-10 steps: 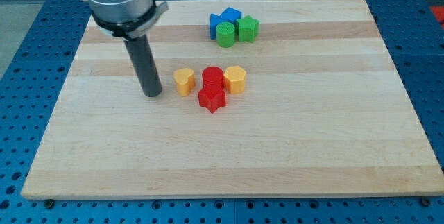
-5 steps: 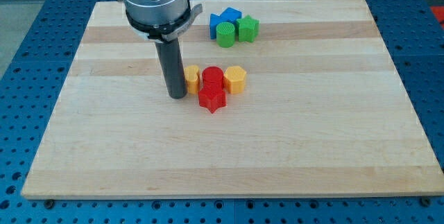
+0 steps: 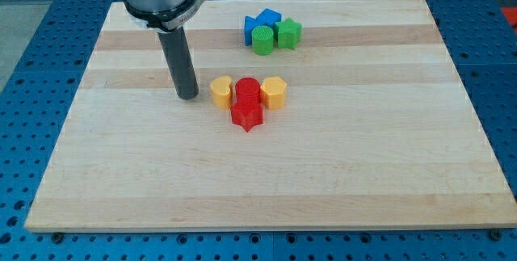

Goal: Push yellow heart to the red circle

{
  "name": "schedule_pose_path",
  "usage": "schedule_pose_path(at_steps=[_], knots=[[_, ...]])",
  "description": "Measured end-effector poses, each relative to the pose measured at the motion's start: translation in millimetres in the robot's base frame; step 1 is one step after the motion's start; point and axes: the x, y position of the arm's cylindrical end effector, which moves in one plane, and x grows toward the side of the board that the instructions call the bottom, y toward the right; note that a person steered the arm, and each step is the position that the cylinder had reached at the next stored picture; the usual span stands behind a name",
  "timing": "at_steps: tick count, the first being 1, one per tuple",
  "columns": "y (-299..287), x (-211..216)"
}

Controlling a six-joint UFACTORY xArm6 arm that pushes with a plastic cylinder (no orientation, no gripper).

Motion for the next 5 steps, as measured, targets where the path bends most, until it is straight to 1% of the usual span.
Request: schedule_pose_path(at_steps=[1, 5], knots=[[22.5, -0.8], [33.1, 2.0]])
